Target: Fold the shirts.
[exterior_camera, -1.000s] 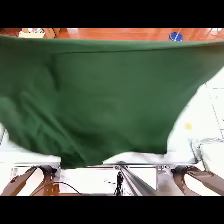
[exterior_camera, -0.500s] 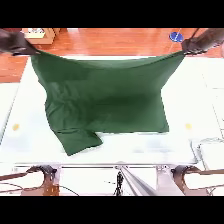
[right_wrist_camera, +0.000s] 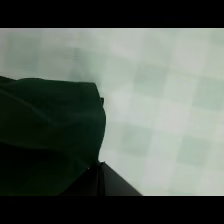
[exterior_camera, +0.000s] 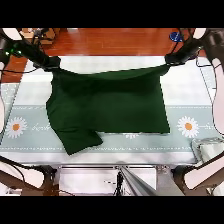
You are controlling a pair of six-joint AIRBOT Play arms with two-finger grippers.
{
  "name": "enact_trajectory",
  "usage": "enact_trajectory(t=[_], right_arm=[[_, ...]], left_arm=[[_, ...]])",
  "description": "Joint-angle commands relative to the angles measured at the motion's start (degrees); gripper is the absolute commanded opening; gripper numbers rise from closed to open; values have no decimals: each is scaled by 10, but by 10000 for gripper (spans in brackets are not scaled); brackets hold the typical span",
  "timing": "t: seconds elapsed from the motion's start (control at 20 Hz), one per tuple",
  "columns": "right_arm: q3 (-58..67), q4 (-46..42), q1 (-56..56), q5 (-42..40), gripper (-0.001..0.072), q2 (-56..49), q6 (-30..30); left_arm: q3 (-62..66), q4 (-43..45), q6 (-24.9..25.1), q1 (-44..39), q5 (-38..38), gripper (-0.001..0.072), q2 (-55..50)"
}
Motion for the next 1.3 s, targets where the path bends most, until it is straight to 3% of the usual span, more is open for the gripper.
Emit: enact_trajectory(t=[0.0, 0.1, 0.15, 0.2, 0.25, 0.3, 0.4, 0.55, 0.7, 1.0, 1.05, 1.1, 1.15, 1.25], right_arm=[[0, 6, 0, 2, 26, -40, 13], [0, 12, 0, 1, 39, -49, 17], [1, 14, 0, 0, 164, -49, 17], [1, 13, 0, 6, 364, -44, 8], [1, 9, 0, 24, 443, -35, -17], [1, -1, -2, 47, 443, -21, -42], [1, 3, -22, 72, 443, 15, -32], [0, 10, -72, 144, 443, 54, -25], [-37, 115, -138, 192, 443, 73, -21], [-308, 234, -232, 86, 444, 202, -78], [-363, 263, -250, 56, 457, 229, -92], [-412, 287, -267, 30, 537, 252, -104], [-461, 301, -285, 14, 568, 272, -114], [-534, 313, -315, 1, 568, 297, -133]], left_arm=[[0, 9, -4, -2, 9, 24, -44], [0, 8, -4, -2, 13, 28, -53], [0, 8, -3, -2, 11, 62, -54], [3, 9, 6, 1, 3, 224, -51], [11, 19, 16, 8, -16, 434, -46], [17, 23, 16, 22, -26, 501, -39], [17, 21, 2, 64, -51, 502, -13], [13, 20, -7, 136, -146, 502, 18], [-84, -78, -32, 199, -150, 501, 78], [-493, -92, 18, 253, -9, 503, 294], [-544, -92, 34, 259, 3, 532, 322], [-582, -91, 39, 262, 9, 569, 339], [-616, -91, 44, 266, 8, 602, 348], [-663, -92, 48, 270, 12, 602, 347]])
